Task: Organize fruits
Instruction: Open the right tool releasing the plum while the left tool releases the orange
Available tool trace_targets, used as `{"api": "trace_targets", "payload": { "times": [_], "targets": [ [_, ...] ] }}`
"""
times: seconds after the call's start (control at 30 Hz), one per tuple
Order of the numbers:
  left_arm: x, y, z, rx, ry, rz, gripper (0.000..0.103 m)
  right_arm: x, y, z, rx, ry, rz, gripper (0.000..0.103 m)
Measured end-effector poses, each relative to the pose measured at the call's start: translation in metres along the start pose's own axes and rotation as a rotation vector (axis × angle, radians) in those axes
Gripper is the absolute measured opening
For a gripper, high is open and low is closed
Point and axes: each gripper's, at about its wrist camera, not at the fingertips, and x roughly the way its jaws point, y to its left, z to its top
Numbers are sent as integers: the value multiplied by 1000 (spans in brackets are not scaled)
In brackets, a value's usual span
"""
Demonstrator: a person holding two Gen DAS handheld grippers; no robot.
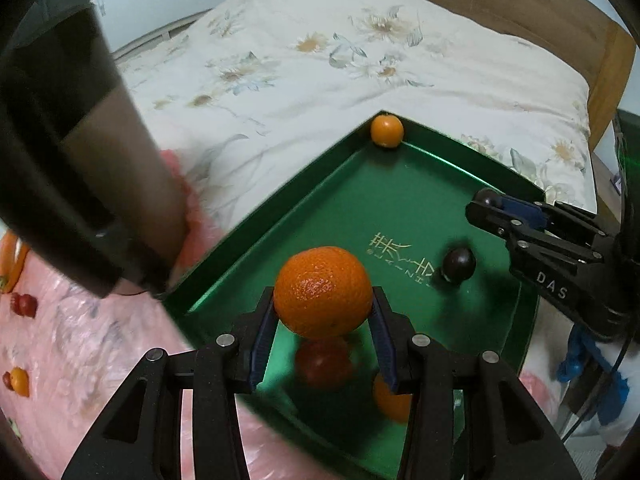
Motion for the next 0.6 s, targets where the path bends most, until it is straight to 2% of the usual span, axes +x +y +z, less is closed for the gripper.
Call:
{"api": "trace_targets", "payload": {
  "times": [0.2,0.47,0.57,0.6],
  "targets": [
    [20,-11,-4,13,42,-7,39,20,-2,-2,-7,38,-15,0],
    [26,-6,-6,-14,81,-28,40,23,0,-6,-13,53,-38,0],
    [20,-4,-6,-11,62,-18,43,17,0,-5,-9,35,-43,42],
    [17,-3,-6,-12,55,-17,45,13,1,-5,-4,25,-45,50]
  ]
}}
